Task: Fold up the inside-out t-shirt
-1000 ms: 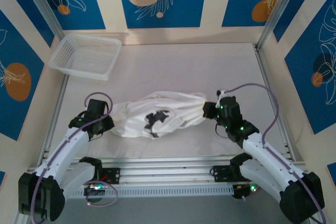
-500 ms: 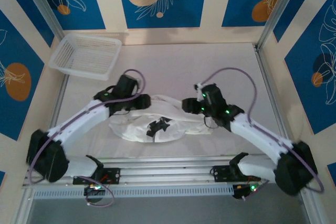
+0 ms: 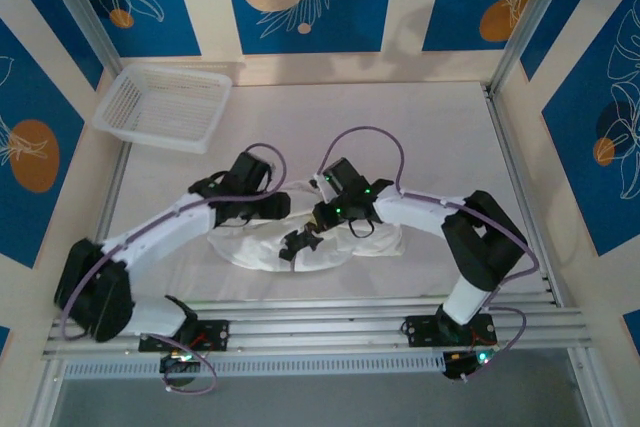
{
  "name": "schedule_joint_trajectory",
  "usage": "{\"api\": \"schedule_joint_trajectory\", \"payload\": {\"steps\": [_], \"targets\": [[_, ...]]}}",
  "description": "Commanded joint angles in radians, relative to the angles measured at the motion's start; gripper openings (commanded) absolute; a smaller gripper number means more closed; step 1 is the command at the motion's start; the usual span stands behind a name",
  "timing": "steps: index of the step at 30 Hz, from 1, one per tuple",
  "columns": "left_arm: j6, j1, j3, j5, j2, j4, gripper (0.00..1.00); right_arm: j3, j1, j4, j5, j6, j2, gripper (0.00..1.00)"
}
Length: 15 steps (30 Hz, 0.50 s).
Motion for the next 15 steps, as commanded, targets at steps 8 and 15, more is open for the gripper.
{"api": "schedule_joint_trajectory", "payload": {"steps": [8, 15], "targets": [[-0.012, -0.079, -0.092, -0.179, 0.091, 0.040, 0.52, 0.045, -0.053, -0.008, -0.239, 0.148, -0.172, 0.00], [-0.072, -0.076, -0.157, -0.354, 0.046, -0.038, 0.00, -0.001, -0.254, 0.044, -0.147, 0.340, -0.366, 0.00]]}}
